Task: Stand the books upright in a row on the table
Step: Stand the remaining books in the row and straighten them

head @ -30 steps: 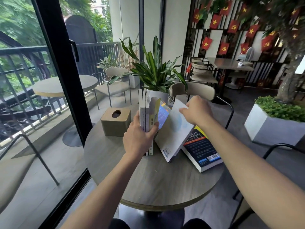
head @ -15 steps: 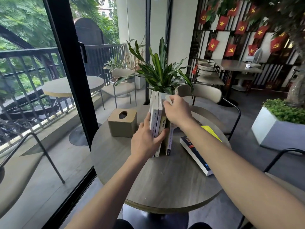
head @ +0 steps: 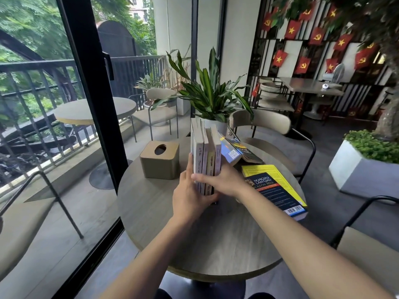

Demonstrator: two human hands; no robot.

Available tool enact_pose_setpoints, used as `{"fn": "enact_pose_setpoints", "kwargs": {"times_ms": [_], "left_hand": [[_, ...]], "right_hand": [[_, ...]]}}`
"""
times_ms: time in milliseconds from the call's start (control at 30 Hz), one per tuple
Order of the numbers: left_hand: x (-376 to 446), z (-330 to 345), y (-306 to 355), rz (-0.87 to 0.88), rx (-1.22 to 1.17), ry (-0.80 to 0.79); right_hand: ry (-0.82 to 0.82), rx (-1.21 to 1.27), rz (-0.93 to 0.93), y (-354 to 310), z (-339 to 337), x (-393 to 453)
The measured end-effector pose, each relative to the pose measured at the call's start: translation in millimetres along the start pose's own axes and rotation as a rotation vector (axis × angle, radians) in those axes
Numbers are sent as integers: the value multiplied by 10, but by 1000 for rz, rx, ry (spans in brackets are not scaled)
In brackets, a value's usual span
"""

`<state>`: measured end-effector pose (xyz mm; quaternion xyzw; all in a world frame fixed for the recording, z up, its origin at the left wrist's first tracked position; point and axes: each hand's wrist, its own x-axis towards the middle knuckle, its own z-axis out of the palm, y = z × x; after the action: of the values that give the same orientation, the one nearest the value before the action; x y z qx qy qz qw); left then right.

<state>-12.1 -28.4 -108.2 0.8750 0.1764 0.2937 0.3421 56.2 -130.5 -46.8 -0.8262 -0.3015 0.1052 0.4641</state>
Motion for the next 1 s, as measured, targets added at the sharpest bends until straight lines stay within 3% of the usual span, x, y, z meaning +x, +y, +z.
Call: {"fn": "enact_pose_setpoints", "kwargs": {"times_ms": [400,633,800,933,1000], "left_hand": [[77,41,-83,7,-61,-21],[23,80,-50,-9,-73,73],[-13,137,-41,-12,-78,132],[-6,156,-32,-27,-69,151],[-9,162,-27,-32,-72,159]], "right_hand": [[36,-348,-57,66,-43,-15],[217,-417,-276,-10,-101,39],[250,-480,-378,-36,-187,61],[188,-375,-431,27,-308,96],[258,-259,-426,153,-424,198]]}}
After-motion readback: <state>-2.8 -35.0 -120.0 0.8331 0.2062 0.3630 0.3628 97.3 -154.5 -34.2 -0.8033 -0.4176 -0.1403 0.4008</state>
